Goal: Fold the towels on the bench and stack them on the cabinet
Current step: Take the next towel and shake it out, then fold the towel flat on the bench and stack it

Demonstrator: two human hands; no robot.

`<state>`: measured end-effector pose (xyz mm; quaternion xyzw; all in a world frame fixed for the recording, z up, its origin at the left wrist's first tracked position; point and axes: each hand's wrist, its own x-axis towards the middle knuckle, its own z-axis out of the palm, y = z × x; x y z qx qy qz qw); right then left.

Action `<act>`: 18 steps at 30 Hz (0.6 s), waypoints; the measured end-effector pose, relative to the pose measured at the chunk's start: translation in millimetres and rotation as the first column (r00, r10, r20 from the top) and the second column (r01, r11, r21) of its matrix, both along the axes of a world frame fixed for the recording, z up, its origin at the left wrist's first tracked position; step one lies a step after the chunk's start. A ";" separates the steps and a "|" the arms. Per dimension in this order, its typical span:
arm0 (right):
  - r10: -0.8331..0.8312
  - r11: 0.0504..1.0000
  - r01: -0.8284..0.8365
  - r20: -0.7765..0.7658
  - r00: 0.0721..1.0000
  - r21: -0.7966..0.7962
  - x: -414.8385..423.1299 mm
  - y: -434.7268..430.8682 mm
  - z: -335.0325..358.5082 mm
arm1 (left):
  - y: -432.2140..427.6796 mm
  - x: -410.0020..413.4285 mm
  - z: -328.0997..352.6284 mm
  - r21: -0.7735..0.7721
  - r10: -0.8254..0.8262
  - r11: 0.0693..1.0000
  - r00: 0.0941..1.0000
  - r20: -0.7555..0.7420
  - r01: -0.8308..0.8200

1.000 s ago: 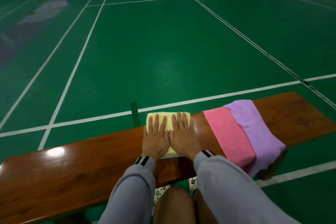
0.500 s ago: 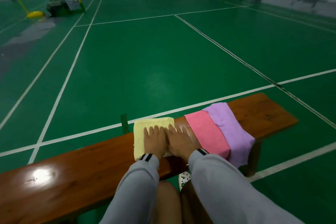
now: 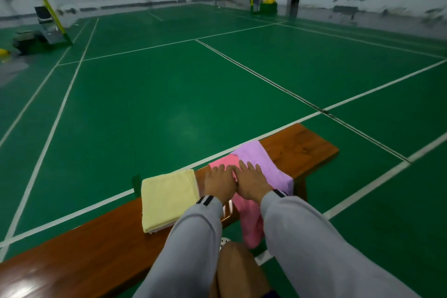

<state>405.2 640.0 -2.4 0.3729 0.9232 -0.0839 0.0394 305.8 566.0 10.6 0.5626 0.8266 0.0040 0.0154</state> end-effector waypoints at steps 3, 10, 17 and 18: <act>-0.042 0.999 0.041 0.015 0.999 0.003 17.5 9.2 -2.6 | 17.0 11.7 -6.3 -0.062 0.057 0.997 0.989 0.136 -0.049; -0.096 0.991 0.101 0.065 0.993 -0.084 39.5 31.3 -35.4 | 41.8 19.3 -51.9 -0.276 0.348 0.929 0.840 0.416 -0.248; -0.211 0.976 0.214 0.077 0.975 -0.038 35.8 42.9 -59.0 | 61.9 12.1 -66.0 -0.274 0.412 0.905 0.829 0.379 -0.325; -0.288 0.956 0.291 0.067 0.955 -0.032 34.0 42.4 -57.6 | 62.9 12.0 -63.4 -0.250 0.399 0.912 0.849 0.347 -0.326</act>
